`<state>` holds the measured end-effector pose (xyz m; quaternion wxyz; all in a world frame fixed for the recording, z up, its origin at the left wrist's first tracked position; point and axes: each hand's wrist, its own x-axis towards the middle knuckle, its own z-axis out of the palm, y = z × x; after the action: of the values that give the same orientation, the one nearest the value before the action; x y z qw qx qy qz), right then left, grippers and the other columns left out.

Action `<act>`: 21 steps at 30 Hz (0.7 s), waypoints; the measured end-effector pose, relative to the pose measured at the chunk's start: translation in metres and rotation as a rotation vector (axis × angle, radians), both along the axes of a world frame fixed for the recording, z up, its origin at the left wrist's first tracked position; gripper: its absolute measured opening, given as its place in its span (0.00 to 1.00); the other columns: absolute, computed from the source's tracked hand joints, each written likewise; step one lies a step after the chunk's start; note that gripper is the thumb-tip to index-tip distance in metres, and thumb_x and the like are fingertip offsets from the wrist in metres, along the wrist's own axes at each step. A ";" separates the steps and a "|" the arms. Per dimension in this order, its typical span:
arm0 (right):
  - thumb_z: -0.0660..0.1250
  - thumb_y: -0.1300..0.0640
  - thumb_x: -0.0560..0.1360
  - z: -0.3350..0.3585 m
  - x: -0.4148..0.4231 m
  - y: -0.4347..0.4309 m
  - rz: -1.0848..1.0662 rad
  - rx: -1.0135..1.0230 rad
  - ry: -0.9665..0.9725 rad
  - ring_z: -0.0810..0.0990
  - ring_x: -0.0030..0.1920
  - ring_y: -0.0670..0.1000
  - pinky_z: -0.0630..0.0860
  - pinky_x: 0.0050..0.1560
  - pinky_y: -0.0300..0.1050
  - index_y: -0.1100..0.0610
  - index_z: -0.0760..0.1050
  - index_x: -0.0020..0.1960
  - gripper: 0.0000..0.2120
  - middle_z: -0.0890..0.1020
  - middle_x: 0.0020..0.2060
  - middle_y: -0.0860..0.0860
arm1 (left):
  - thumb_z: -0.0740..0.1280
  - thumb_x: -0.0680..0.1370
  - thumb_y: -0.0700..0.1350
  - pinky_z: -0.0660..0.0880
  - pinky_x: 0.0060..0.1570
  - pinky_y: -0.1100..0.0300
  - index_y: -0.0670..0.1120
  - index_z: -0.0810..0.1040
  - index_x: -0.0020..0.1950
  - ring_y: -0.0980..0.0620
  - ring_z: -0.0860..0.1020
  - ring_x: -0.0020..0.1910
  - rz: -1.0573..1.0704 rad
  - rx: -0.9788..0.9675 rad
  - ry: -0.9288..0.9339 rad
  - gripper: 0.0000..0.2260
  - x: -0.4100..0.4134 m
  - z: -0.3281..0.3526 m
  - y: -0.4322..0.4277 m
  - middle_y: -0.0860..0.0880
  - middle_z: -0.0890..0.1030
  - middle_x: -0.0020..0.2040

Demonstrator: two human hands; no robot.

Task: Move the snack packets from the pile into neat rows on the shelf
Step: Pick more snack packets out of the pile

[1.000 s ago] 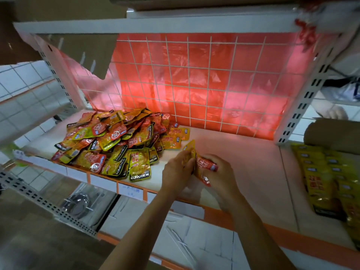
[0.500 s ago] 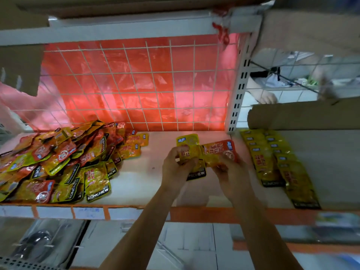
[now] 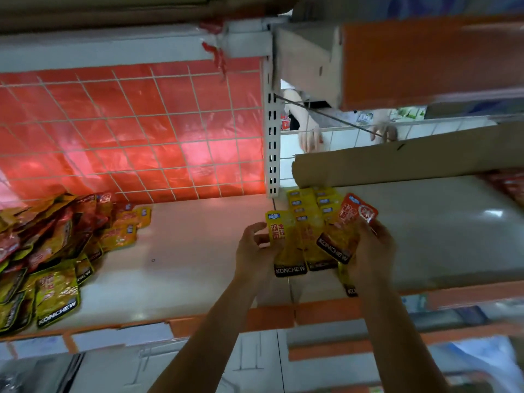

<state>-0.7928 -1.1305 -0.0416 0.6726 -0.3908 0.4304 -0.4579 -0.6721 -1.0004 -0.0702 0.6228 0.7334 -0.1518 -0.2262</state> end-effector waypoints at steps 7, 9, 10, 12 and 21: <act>0.66 0.57 0.78 -0.005 -0.028 -0.030 -0.008 0.024 0.097 0.83 0.47 0.59 0.80 0.50 0.58 0.56 0.79 0.53 0.07 0.83 0.48 0.59 | 0.74 0.71 0.47 0.78 0.53 0.52 0.52 0.78 0.54 0.53 0.81 0.48 -0.089 0.215 -0.112 0.13 -0.029 -0.006 -0.030 0.53 0.83 0.48; 0.66 0.57 0.78 -0.007 -0.033 -0.034 0.014 0.020 0.097 0.81 0.44 0.58 0.79 0.50 0.60 0.54 0.79 0.49 0.03 0.83 0.47 0.58 | 0.73 0.73 0.46 0.77 0.46 0.60 0.50 0.78 0.56 0.55 0.79 0.45 -0.091 0.276 -0.154 0.13 -0.033 -0.007 -0.036 0.55 0.80 0.45; 0.66 0.57 0.77 -0.008 -0.036 -0.036 0.017 0.021 0.096 0.81 0.44 0.59 0.79 0.51 0.61 0.53 0.78 0.47 0.03 0.82 0.46 0.58 | 0.72 0.73 0.46 0.75 0.42 0.64 0.49 0.78 0.57 0.56 0.78 0.43 -0.087 0.298 -0.169 0.13 -0.035 -0.007 -0.037 0.55 0.80 0.45; 0.66 0.58 0.77 -0.009 -0.040 -0.040 0.025 0.026 0.096 0.82 0.45 0.61 0.78 0.52 0.64 0.54 0.78 0.48 0.03 0.83 0.46 0.59 | 0.72 0.74 0.47 0.76 0.41 0.64 0.49 0.78 0.57 0.57 0.79 0.43 -0.071 0.334 -0.192 0.13 -0.041 -0.006 -0.040 0.54 0.81 0.46; 0.67 0.57 0.77 -0.012 -0.052 -0.060 0.118 -0.019 0.125 0.83 0.42 0.58 0.79 0.50 0.65 0.52 0.78 0.47 0.02 0.83 0.42 0.55 | 0.71 0.75 0.52 0.72 0.50 0.60 0.49 0.77 0.59 0.51 0.80 0.50 -0.003 0.563 -0.373 0.15 -0.054 -0.001 -0.052 0.50 0.83 0.50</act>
<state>-0.8452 -1.1902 -0.0540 0.6665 -0.4497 0.4432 -0.3964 -0.7259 -1.0520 -0.0707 0.3571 0.9052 -0.1957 -0.1219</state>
